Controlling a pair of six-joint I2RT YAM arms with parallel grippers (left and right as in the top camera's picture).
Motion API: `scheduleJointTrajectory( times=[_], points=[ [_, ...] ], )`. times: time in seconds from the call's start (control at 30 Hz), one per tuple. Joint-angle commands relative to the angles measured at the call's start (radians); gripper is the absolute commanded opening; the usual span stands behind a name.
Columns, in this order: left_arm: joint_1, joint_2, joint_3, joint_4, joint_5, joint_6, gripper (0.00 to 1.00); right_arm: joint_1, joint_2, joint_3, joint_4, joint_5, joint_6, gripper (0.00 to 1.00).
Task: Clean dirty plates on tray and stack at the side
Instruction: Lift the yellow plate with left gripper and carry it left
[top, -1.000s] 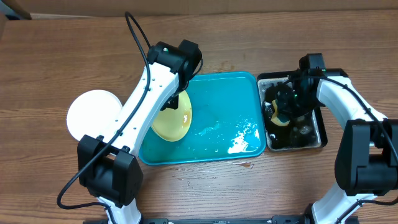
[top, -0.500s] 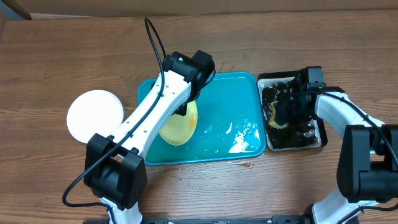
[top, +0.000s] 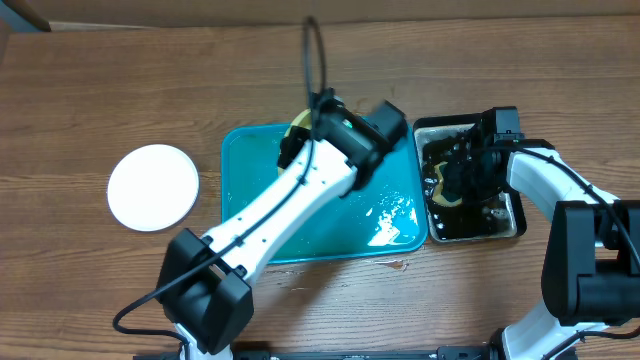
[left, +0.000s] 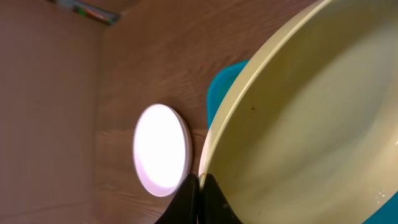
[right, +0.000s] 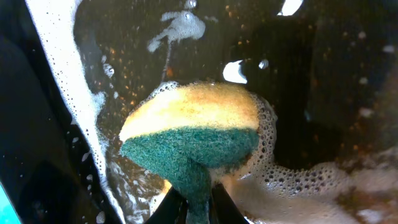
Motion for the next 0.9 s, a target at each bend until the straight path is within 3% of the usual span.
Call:
scheduleJointTrajectory(
  times=[0.0,0.4,0.53,0.7,0.87],
  points=[
    [-0.014,-0.023,-0.020,0.001,-0.161,-0.031,0.04,-0.001,0.027,-0.041,-0.018,0.014,0.003,0.08],
    [-0.016,-0.023,-0.020,-0.047,-0.172,-0.033,0.04,-0.001,0.027,-0.041,-0.018,0.014,0.002,0.07],
    [0.008,-0.031,-0.014,-0.100,-0.117,-0.115,0.04,-0.001,0.016,0.015,-0.079,0.006,-0.027,0.04],
    [0.108,-0.076,-0.010,-0.128,0.080,-0.167,0.04,-0.001,-0.023,0.191,-0.212,0.029,-0.059,0.05],
    [0.319,-0.180,-0.010,-0.091,0.430,-0.102,0.04,0.001,-0.035,0.259,-0.277,0.042,-0.079,0.05]
  ],
)
